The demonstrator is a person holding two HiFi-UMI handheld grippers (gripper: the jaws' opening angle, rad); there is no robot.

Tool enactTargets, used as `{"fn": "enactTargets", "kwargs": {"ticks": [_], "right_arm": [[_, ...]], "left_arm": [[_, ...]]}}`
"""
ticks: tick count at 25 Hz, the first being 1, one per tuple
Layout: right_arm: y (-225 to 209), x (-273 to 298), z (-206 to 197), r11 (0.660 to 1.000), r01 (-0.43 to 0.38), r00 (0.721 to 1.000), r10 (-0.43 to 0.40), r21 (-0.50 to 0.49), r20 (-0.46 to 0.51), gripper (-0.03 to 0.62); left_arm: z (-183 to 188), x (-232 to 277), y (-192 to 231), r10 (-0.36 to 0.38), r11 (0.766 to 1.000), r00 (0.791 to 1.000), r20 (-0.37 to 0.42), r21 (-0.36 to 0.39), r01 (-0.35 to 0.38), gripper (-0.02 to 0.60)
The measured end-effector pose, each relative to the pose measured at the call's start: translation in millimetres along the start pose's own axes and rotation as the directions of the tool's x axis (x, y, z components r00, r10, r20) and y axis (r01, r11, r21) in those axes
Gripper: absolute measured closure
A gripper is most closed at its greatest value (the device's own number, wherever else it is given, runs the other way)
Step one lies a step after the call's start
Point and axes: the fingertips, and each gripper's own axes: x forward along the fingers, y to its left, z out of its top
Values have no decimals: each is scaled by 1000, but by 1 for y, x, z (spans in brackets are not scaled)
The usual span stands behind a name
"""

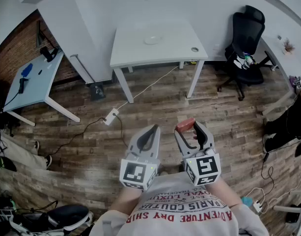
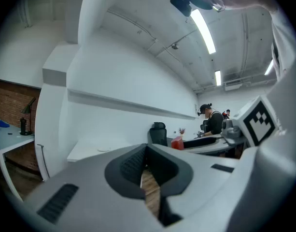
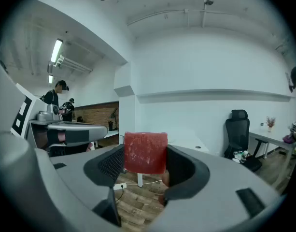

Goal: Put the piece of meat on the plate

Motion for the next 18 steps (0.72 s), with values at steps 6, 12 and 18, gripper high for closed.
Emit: {"fn": "enactTargets", "kwargs": {"ticks": [6,12,18], "right_arm": [[2,9,-7,1000,12,999,-11,10,-36,318],[4,18,-8,1000,20,999,-19,23,-48,318],[5,28,-11,998,-18,998,21,58,-51,319]], "left_arm": [[-2,0,8,-4,1000,1000,-7,-2,4,575],[-9,-1,17,2,1000,1000,-24,-15,-2,575],[-19,0,28,19,999,999,-36,-45,-21,575]]}}
